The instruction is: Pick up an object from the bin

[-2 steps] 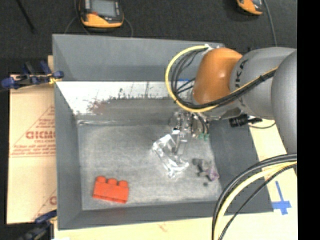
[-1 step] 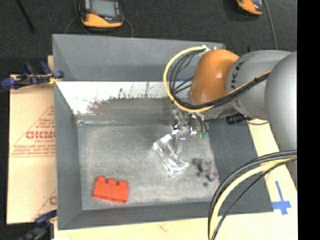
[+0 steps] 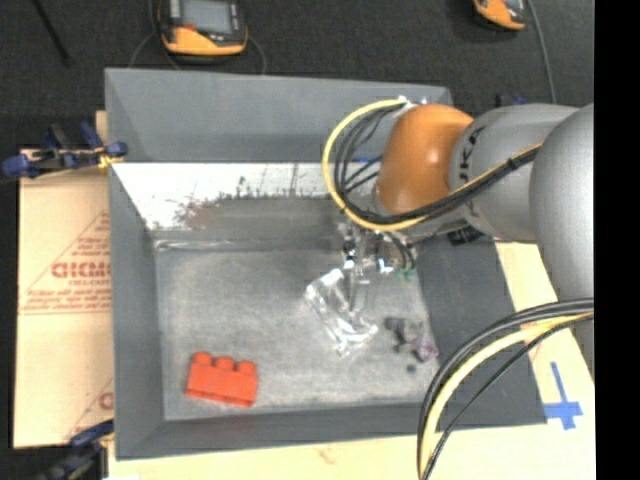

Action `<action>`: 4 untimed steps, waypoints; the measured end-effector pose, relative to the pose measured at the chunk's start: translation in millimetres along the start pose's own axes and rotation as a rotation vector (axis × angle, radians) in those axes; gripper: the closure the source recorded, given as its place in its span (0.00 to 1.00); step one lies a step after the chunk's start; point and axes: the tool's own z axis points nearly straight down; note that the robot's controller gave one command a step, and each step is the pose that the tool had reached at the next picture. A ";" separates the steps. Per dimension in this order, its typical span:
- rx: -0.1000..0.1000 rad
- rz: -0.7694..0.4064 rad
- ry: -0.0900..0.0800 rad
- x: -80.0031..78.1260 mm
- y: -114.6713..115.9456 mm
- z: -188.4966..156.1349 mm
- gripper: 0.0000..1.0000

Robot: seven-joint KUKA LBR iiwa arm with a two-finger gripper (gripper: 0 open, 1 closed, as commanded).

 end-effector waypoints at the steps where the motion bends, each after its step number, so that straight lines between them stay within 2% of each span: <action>1: -0.003 0.043 -0.003 16.0 -9.9 -0.4 0.00; 2: 0.002 -0.451 -0.004 18.8 16.4 -0.3 0.00; 3: 0.000 -0.160 0.014 9.3 -53.1 7.9 0.00; 4: -0.001 -0.161 0.015 9.7 -51.9 8.4 1.00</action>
Offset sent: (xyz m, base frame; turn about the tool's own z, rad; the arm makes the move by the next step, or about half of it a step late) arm -0.0250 -0.0095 -0.0107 0.0436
